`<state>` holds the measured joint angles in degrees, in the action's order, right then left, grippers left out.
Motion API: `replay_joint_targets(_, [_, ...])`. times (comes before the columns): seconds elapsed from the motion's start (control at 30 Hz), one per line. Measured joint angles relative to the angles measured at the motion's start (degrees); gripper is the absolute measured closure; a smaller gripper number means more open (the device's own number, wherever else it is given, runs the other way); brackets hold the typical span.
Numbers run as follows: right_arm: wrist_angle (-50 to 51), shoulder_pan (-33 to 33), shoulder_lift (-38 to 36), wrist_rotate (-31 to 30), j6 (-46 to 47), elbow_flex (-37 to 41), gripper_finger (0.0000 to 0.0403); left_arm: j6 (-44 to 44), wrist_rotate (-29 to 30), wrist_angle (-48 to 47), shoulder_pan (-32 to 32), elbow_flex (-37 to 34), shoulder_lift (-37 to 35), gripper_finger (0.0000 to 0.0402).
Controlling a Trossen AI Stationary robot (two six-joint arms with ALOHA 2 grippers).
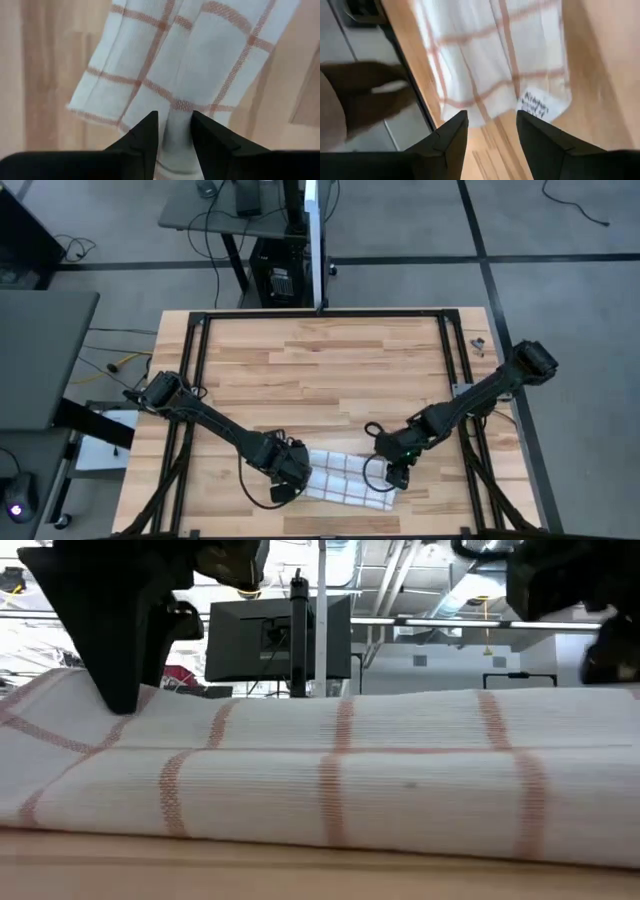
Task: Roll towel
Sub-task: Roll the white towel
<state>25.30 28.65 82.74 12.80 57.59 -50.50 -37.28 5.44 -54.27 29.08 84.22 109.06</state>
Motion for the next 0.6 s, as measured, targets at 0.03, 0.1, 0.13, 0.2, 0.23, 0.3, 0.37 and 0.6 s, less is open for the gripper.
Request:
replay_joint_targets(0.03, [-1.26,0.39,-0.93,-1.98,-0.04,0.00,0.0246,0.89,0.36,0.15,0.01,0.68,0.00,0.0308])
replay_joint_targets(0.1, [-4.81,1.31,-2.30,-5.69,-0.46,0.00,0.0249,3.26,0.43,0.12,0.07,2.01,0.00,0.0308])
replay_joint_targets(0.13, [-6.64,1.79,-2.71,-7.63,-0.67,0.00,0.0251,4.09,0.35,0.10,0.09,2.68,0.00,0.0308])
replay_joint_targets(0.2, [-11.53,3.03,-2.95,-10.94,-1.08,0.00,0.0253,5.76,-0.69,0.14,0.09,3.96,0.00,0.0308])
replay_joint_targets(0.23, [-14.63,3.71,-2.84,-12.38,-1.34,0.00,0.0254,6.32,-1.44,0.02,0.09,4.61,0.00,0.0308])
replay_joint_targets(0.3, [-21.40,5.14,-1.57,-14.47,-2.12,-0.05,0.0256,7.22,-4.96,0.00,0.07,5.67,-0.11,0.0308])
replay_joint_targets(0.37, [-27.71,6.48,1.02,-14.78,-2.14,-0.15,0.0258,7.71,-10.52,1.40,0.04,5.95,-0.39,0.0308])
replay_joint_targets(0.6, [-33.99,7.94,13.21,-11.46,0.83,-0.10,0.0275,7.96,-14.41,4.57,1.17,2.34,-0.39,0.0309])
